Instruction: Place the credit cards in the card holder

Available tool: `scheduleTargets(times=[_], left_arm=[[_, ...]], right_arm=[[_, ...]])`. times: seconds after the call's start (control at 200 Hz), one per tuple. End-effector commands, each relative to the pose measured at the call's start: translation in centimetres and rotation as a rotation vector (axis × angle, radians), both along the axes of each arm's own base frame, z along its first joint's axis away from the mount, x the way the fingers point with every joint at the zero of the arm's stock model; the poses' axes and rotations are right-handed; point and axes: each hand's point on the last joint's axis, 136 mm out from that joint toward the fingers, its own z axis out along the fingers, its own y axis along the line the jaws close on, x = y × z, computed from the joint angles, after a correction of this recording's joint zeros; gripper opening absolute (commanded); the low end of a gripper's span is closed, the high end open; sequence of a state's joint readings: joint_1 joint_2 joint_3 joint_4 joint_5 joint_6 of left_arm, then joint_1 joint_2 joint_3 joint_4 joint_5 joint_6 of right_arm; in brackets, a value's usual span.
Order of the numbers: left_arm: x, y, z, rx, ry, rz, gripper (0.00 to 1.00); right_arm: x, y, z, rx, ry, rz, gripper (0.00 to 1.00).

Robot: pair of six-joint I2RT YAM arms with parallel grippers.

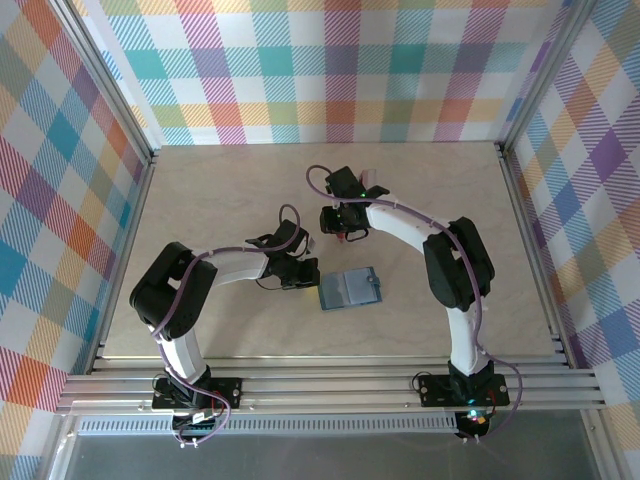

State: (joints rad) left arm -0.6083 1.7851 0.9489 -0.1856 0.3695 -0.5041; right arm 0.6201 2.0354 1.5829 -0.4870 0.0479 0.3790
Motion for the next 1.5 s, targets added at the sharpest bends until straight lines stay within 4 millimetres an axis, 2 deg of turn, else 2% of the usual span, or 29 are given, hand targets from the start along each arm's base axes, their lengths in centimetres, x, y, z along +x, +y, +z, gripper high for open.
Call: scheduleTargets(times=[0.0, 0.2, 0.45, 0.96, 1.29, 1.495], left_arm=[[-2.3, 1.1, -3.3, 0.089, 0.093, -0.012, 0.01], [-2.3, 1.1, -3.3, 0.089, 0.093, -0.012, 0.01], [-2.3, 1.1, -3.4, 0.09, 0.093, -0.012, 0.01], [-2.3, 1.1, -3.3, 0.088, 0.093, -0.011, 0.01], [-2.3, 1.2, -3.3, 0.091, 0.092, -0.012, 0.01], [-2.3, 1.2, -3.3, 0.091, 0.092, -0.011, 0.01]], right_arm=[[0.1, -0.1, 1.3, 0.013, -0.027, 0.007, 0.35], [0.5, -1.6, 0.3, -0.071, -0.023, -0.041, 0.44], [0.6, -1.0, -1.0, -0.065, 0.009, -0.027, 0.53], [0.5, 0.2, -3.2, -0.052, 0.072, 0.0, 0.52], [0.0, 1.6, -1.5, 0.05, 0.048, 0.052, 0.49], [0.0, 1.5, -1.1, 0.057, 0.04, 0.055, 0.45]])
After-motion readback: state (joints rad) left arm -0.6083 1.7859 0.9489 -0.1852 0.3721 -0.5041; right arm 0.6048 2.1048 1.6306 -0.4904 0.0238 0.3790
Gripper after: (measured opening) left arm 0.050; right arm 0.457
